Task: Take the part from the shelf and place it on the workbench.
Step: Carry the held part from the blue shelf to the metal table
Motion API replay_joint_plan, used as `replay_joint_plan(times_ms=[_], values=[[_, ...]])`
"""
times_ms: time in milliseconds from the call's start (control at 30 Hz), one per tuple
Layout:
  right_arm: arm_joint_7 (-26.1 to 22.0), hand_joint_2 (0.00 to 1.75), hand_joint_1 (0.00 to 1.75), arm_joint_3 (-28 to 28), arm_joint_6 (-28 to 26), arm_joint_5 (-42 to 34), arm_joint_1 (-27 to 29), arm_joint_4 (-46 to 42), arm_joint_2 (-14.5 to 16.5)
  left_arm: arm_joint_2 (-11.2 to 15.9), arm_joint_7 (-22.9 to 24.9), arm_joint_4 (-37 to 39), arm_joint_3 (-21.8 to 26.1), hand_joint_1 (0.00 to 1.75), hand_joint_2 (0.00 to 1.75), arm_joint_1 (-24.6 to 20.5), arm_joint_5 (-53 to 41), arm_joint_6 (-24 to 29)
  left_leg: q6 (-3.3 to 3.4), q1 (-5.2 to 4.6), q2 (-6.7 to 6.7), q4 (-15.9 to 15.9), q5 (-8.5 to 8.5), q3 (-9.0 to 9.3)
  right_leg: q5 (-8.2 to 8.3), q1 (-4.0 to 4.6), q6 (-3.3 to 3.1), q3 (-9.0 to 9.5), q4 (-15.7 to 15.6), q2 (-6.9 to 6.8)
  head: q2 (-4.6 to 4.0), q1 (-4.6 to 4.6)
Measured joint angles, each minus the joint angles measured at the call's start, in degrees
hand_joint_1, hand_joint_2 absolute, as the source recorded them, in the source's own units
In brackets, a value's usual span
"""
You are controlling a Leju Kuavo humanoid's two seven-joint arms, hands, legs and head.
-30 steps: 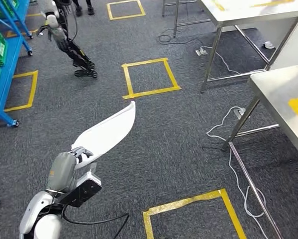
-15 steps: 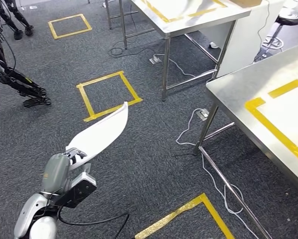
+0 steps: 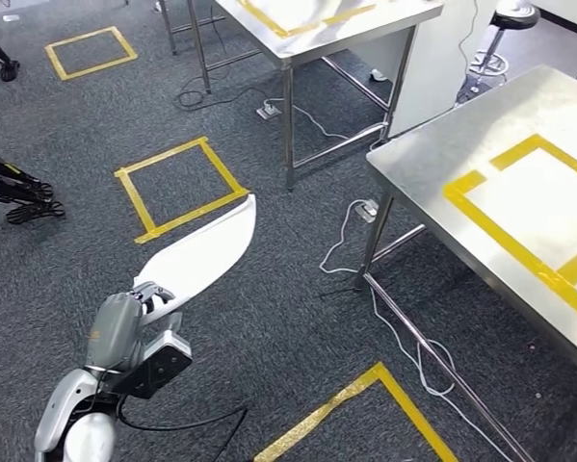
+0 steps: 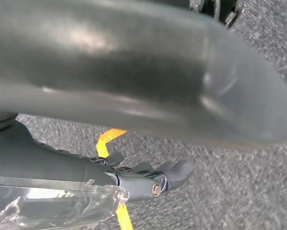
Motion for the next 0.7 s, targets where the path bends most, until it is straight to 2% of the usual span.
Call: replay_joint_plan(times_ms=[33,67,100,167,200,233,267,300,367,400,433,467,500,533,567,600,633,667,700], values=[[0.0,0.00,0.00,0.0,0.0,0.0,0.0,0.0,0.0,0.0,0.0,0.0,0.0,1.75,1.75,0.0,0.0,0.0,-0.36,0.08,-0.34,0.3,-0.62,-0.07,0.49,-0.13,-0.40,-0.12,-0.1,0.57,0.00,-0.01],[0.0,0.00,0.00,0.0,0.0,0.0,-0.1,0.0,0.0,0.0,0.0,0.0,0.0,1.75,1.75,0.0,0.0,0.1,-0.67,0.12,-1.08,1.4,-2.11,-0.40,1.08,-0.30,-0.82,-0.33,-0.3,1.12,0.00,-0.04],[0.0,0.00,0.00,0.0,0.0,0.0,-0.1,0.0,0.0,0.0,0.0,0.0,0.0,1.75,1.75,0.0,0.0,0.1,-0.93,0.16,-2.12,3.8,-4.43,-1.13,1.69,-0.47,-1.16,-0.62,-0.4,1.70,0.00,-0.13],[0.0,0.00,0.00,0.0,0.0,0.0,-0.1,0.0,0.0,0.1,0.0,0.1,0.0,1.75,1.75,0.1,0.0,0.1,-1.17,0.17,-3.80,11.0,-9.56,-3.16,2.73,-0.52,-1.50,-1.76,-0.4,2.91,0.00,-0.29],[0.0,0.00,0.00,0.0,0.0,0.0,-0.1,0.0,0.0,0.1,0.0,0.2,0.1,1.75,1.75,0.1,0.0,0.1,-1.15,0.13,-4.13,14.0,-11.04,-3.79,3.21,-0.49,-1.55,-2.37,-0.4,3.58,0.00,-0.33],[0.0,0.00,0.00,0.0,0.0,0.0,-0.1,0.0,0.0,0.1,0.0,0.2,0.1,1.75,1.75,0.1,0.0,0.1,-1.05,0.08,-4.32,15.4,-11.43,-3.64,3.70,-0.46,-1.54,-3.01,-0.3,4.26,0.00,-0.33],[0.0,0.00,0.00,0.0,0.0,0.0,-0.1,0.0,0.0,0.1,0.0,0.3,0.1,1.75,1.75,0.1,0.0,0.1,-0.84,0.04,-4.49,14.6,-10.84,-2.44,4.20,-0.42,-1.46,-3.64,-0.3,4.99,0.00,-0.33],[0.0,0.00,0.00,0.0,0.0,0.0,-0.1,0.0,0.0,0.2,0.0,0.3,0.1,1.75,1.75,0.1,0.0,0.1,-0.53,0.02,-4.87,11.9,-9.63,-0.17,4.69,-0.41,-1.33,-4.24,-0.3,5.77,0.00,-0.32],[0.0,0.00,0.00,0.0,0.0,0.0,-0.1,0.0,0.1,0.2,0.0,0.3,0.1,1.75,1.75,0.0,0.0,0.1,0.23,0.06,-7.51,3.9,-7.87,5.76,5.54,-0.44,-0.91,-5.23,-0.2,7.23,0.00,-0.33],[0.0,0.00,0.00,0.0,0.0,0.0,-0.2,0.0,0.1,0.2,0.0,0.3,0.1,1.75,1.75,0.0,0.0,0.2,0.47,0.05,-8.79,0.9,-7.61,7.90,5.98,-0.49,-0.61,-5.63,-0.1,7.89,0.00,-0.32],[0.0,0.00,0.00,0.0,0.0,0.0,-0.2,0.0,0.2,0.2,0.0,0.3,0.1,1.75,1.75,0.0,0.0,0.2,0.66,0.01,-9.68,-0.9,-7.68,9.08,6.40,-0.62,-0.23,-5.96,-0.1,8.50,0.00,-0.37],[0.0,0.00,0.00,0.0,0.0,0.0,-0.2,0.0,0.2,0.2,0.0,0.3,0.1,1.75,1.75,0.0,0.1,0.2,0.82,-0.10,-9.59,-1.6,-7.65,9.36,6.85,-0.71,0.20,-6.32,-0.2,9.15,0.00,-0.37],[0.0,0.00,0.00,0.0,0.0,0.0,0.0,0.0,0.2,0.2,0.0,0.4,0.1,1.75,1.75,-0.1,0.1,0.3,0.99,-0.09,-8.85,-1.8,-7.32,9.15,7.28,-0.87,0.60,-6.68,-0.3,9.70,0.00,-0.46],[0.0,0.00,0.00,0.0,0.0,0.0,0.1,0.0,0.2,0.2,0.0,0.4,0.1,1.75,1.75,-0.1,0.1,0.3,1.31,-0.02,-8.08,-2.0,-6.90,8.89,7.05,-0.90,0.91,-7.17,-0.1,9.30,0.00,-0.50],[0.0,0.00,0.00,0.0,0.0,0.0,0.3,0.0,0.2,0.1,-0.1,0.4,0.0,1.75,1.75,-0.2,0.1,0.3,1.64,0.08,-7.25,-2.3,-6.41,8.53,5.89,-0.88,1.17,-7.87,0.8,8.08,0.00,-0.36],[0.0,0.00,0.00,0.0,0.0,0.0,0.3,0.0,0.2,0.1,-0.1,0.4,0.0,1.75,1.75,-0.2,0.1,0.3,1.87,0.21,-6.33,-2.5,-5.88,8.05,3.75,-0.90,1.45,-8.84,2.9,6.31,0.00,-0.25],[0.0,0.00,0.00,0.0,0.0,0.0,0.3,0.0,0.2,0.0,-0.1,0.4,0.0,1.75,1.75,-0.1,0.1,0.3,2.01,0.20,-5.45,-2.5,-5.43,7.53,0.94,-0.98,1.78,-9.97,6.2,4.31,0.00,-0.10],[0.1,0.00,0.00,0.0,0.0,0.0,0.2,0.0,0.2,0.0,-0.1,0.4,0.1,1.75,1.75,0.0,0.1,0.3,2.04,0.19,-4.49,-2.5,-4.98,6.97,-1.66,-1.17,2.21,-11.11,10.1,3.05,0.00,0.02],[0.0,0.00,0.00,0.0,0.0,0.0,0.1,0.0,0.2,0.0,-0.1,0.4,0.1,1.75,1.75,0.0,0.1,0.3,1.95,0.21,-3.51,-2.5,-4.52,6.40,-3.24,-1.40,2.63,-11.89,13.6,2.41,0.00,0.03]])
